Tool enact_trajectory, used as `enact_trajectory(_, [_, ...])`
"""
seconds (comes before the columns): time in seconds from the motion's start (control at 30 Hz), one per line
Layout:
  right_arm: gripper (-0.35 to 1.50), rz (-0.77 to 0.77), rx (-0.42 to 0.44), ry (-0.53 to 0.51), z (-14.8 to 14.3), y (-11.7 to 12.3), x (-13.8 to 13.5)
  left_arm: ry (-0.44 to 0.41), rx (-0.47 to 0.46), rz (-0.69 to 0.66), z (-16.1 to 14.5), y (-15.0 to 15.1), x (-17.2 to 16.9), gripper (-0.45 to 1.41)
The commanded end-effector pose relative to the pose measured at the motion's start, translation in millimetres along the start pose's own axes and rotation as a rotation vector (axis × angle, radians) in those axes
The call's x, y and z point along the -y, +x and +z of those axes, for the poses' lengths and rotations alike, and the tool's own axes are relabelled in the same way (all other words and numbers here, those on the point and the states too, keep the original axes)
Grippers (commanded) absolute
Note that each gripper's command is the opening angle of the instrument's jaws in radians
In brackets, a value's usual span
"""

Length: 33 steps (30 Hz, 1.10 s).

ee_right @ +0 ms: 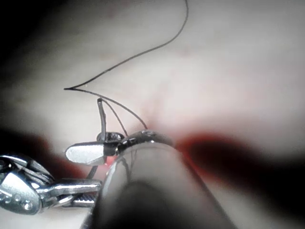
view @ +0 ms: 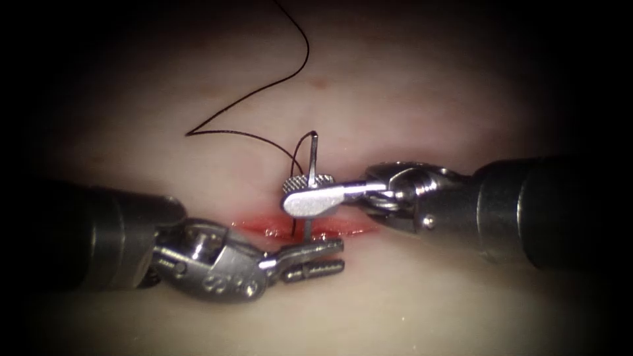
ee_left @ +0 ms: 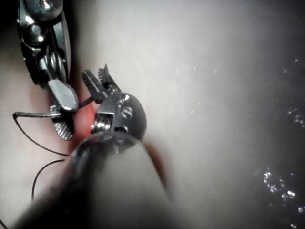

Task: Wound Closure
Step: Hand needle to right grippers

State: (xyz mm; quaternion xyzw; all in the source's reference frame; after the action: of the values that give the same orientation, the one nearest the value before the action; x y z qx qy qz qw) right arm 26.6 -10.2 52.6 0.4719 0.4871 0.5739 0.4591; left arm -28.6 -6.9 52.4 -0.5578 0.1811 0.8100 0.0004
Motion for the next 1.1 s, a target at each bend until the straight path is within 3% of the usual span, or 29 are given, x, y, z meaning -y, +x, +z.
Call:
enact_trajectory(0.03, [-0.35,0.006,-0.013,-0.017,0.7,0.1,-0.5,-0.001,0.000,-0.001,0.5,-0.2,-0.6,-0.45])
enact_trajectory(0.3, [-0.35,0.012,-0.070,-0.053,0.4,1.3,-0.9,-0.005,-0.009,-0.001,0.5,0.3,-0.9,-0.45])
enact_trajectory(0.33, [-0.35,0.012,-0.070,-0.053,0.4,1.3,-0.9,-0.003,-0.007,-0.002,0.6,0.5,-0.9,-0.16])
enact_trajectory(0.37, [-0.35,0.000,-0.070,-0.053,0.4,1.3,-0.9,-0.006,-0.012,-0.002,0.7,0.6,-1.0,-0.45])
enact_trajectory(0.43, [-0.35,-0.057,-0.093,-0.040,0.5,1.5,-0.9,-0.014,-0.030,-0.002,0.8,0.8,-1.0,-0.45])
enact_trajectory(0.47, [0.36,-0.110,-0.100,-0.041,0.6,1.5,-0.9,-0.014,-0.030,-0.002,0.9,0.8,-1.0,-0.45])
enact_trajectory(0.5, [0.71,-0.134,-0.101,-0.043,0.7,1.5,-0.9,-0.013,-0.030,-0.002,1.0,0.8,-1.0,-0.45])
enact_trajectory(0.6, [1.18,-0.140,-0.103,-0.044,1.0,1.3,-0.8,-0.014,-0.031,-0.003,1.1,0.8,-0.9,-0.45])
enact_trajectory(0.77, [1.16,-0.140,-0.102,-0.044,0.9,1.2,-0.7,-0.015,-0.033,-0.004,1.1,0.6,-0.7,-0.45])
enact_trajectory(0.9, [0.98,-0.139,-0.098,-0.042,0.5,1.3,-0.7,-0.016,-0.034,-0.004,1.0,0.6,-0.6,-0.45])
enact_trajectory(1.1, [0.91,-0.138,-0.095,-0.041,-0.1,1.3,-0.6,-0.017,-0.034,-0.004,0.9,0.6,-0.6,-0.45])
